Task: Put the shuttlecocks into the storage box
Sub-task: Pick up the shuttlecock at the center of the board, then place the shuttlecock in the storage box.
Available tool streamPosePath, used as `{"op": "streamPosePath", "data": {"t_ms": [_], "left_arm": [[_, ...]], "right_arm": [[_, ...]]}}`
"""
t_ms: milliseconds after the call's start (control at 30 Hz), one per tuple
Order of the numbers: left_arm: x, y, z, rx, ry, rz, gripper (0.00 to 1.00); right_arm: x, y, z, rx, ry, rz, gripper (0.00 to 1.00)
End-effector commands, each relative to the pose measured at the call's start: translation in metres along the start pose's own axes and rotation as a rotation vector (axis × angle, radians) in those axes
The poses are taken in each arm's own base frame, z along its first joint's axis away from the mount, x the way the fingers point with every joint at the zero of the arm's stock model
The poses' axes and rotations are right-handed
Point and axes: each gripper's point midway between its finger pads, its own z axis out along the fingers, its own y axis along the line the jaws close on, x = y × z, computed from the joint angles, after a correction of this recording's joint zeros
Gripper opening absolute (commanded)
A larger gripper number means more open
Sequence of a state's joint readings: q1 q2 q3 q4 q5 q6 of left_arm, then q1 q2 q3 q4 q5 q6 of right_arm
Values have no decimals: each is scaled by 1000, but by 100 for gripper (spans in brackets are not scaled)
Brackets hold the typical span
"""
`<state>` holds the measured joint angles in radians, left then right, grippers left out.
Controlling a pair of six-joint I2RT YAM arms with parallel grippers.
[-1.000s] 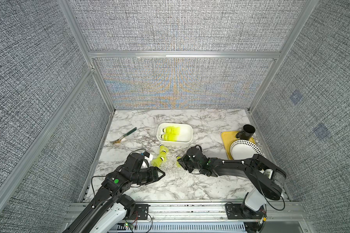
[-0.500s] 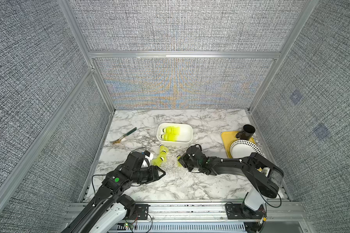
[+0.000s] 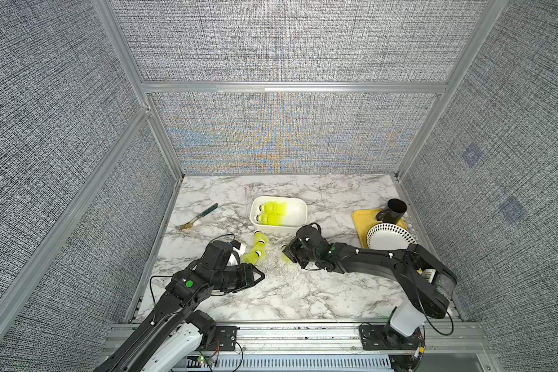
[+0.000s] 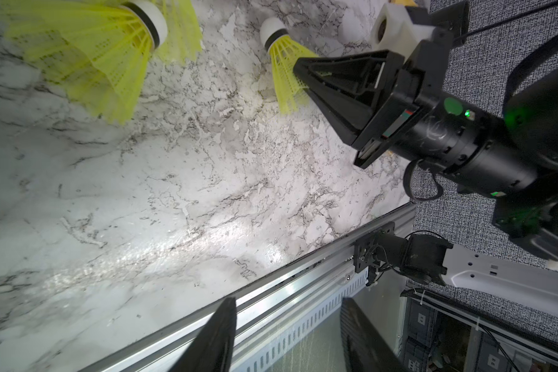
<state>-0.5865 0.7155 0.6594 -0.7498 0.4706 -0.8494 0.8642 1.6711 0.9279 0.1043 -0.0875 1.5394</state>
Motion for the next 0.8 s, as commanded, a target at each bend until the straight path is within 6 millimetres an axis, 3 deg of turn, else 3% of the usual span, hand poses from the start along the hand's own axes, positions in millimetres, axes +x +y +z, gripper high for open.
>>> {"op": "streamPosePath", "data": {"t_ms": [0,133,267,533,767], "left_arm": [[-11,-11,-2,30,-38,15,55],[-19,-18,0,39,-49,18,55],[-29,-25,2,48,-63,27,55],[-52,-41,9,56,-91,47,55],[-83,-55,14,59,-173,48,55]], "right_arm": [[0,-3,-8,74,8,-117,0],[1,2,-20,106,33,-214,0],[-11,10,-36,125,37,-343,0],[-65,35,-65,154,32,-649,0],[-113,48,-65,159,50,-816,0]]}}
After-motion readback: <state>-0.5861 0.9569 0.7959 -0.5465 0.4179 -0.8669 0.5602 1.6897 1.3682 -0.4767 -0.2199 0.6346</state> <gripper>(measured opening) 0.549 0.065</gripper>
